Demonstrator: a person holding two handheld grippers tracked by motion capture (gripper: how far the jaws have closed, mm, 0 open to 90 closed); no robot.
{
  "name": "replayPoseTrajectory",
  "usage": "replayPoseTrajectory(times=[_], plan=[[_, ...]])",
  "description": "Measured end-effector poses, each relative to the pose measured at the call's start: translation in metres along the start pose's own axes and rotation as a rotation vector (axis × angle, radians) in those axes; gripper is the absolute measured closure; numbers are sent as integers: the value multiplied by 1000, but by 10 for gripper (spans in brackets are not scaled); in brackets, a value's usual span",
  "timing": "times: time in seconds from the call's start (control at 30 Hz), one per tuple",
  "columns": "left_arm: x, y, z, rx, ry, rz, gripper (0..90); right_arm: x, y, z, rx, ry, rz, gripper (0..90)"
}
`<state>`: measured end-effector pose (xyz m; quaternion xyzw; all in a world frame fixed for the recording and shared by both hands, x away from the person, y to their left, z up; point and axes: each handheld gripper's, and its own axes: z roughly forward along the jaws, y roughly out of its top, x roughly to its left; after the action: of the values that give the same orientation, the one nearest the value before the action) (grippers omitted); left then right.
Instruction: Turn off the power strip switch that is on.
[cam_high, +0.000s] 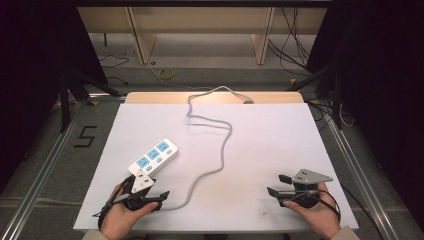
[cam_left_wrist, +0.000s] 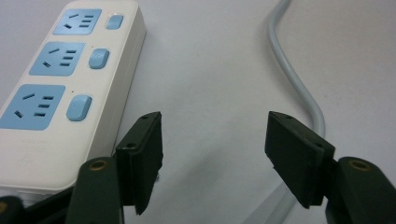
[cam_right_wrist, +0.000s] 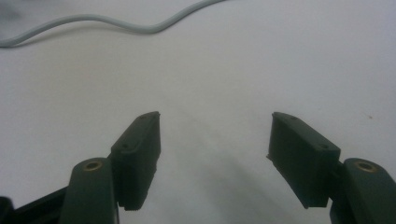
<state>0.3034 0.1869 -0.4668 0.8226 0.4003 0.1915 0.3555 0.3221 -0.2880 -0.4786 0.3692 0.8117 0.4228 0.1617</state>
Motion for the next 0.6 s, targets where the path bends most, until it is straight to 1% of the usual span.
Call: replayPoseTrajectory(times=[0.1,0.17,0.27,0.33,0.4,0.47,0.53,0.6], plan=[[1,2,-2,11,11,2,470,0,0,0,-2,-1,1,351],[1,3,-3,17,26,1,522,0,0,0,-2,-3,2,350],[3,4,-5,34,54,0,672,1,0,0,-1,-2,1,350],[4,5,-7,42,66,-6,776,1,0,0,1,-3,-1,350],[5,6,-8,55,69,-10,860,1,0,0,0,-2,-1,350],[5,8,-7,62,71,-9,893,1,0,0,0,-3,-2,350],[4,9,-7,77,73,-4,894,1,0,0,-2,-2,-3,350],[4,11,-6,81,68,-1,894,0,0,0,-3,-3,-3,350]])
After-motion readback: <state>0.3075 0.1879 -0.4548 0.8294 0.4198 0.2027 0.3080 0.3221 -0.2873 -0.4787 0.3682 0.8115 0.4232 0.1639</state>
